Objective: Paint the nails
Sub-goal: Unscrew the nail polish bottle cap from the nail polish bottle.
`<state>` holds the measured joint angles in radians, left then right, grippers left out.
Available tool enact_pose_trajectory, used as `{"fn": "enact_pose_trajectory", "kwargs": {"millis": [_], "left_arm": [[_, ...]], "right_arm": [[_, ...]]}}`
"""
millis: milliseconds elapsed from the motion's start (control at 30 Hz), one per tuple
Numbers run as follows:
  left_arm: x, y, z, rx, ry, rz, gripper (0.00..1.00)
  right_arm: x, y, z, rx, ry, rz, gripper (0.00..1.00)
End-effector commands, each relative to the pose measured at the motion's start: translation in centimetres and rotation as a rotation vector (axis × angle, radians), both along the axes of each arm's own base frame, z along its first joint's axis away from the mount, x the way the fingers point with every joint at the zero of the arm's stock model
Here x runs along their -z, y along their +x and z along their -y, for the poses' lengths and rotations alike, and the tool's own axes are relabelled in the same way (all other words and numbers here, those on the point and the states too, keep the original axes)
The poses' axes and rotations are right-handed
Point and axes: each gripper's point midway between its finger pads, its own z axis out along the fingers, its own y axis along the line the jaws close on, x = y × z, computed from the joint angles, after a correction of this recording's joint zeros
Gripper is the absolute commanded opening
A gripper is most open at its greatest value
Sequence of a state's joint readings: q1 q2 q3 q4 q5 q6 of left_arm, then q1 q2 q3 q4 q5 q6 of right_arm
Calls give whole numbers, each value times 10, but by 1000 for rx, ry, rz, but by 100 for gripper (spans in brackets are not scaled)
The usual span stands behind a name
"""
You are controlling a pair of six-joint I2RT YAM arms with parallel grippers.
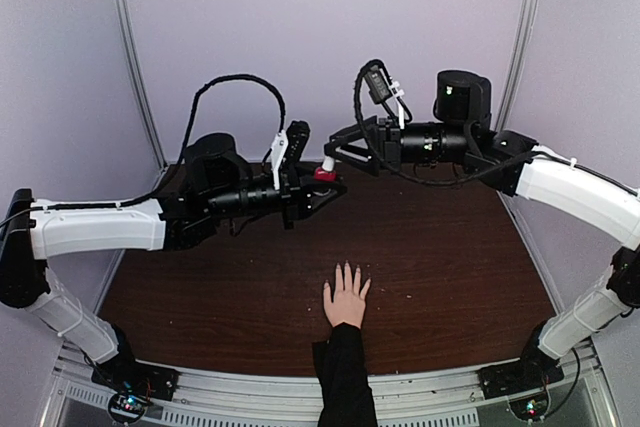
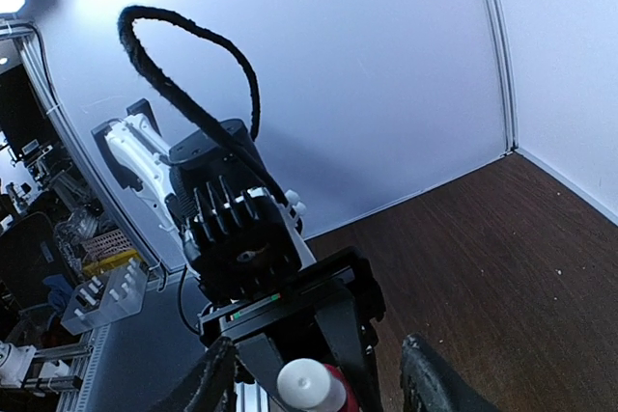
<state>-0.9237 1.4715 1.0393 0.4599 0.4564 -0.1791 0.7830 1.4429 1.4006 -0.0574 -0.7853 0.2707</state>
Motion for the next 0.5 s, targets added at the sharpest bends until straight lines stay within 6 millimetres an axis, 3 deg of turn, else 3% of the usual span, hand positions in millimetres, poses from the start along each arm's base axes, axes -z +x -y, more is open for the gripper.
{"fn": "enact_pose_trajectory", "kwargs": {"millis": [0,167,467], "left_arm": [[-12,19,-16,-157,-20,76,0],[-12,32,-24,-247,-10,88,0],[-9,39,-25,-285,3,89,0]], "right_arm": [[-5,15,6,104,33,-22,55],[8,32,5,195,12,-66,54],[21,41,-9,214,-22,-99,47]]}}
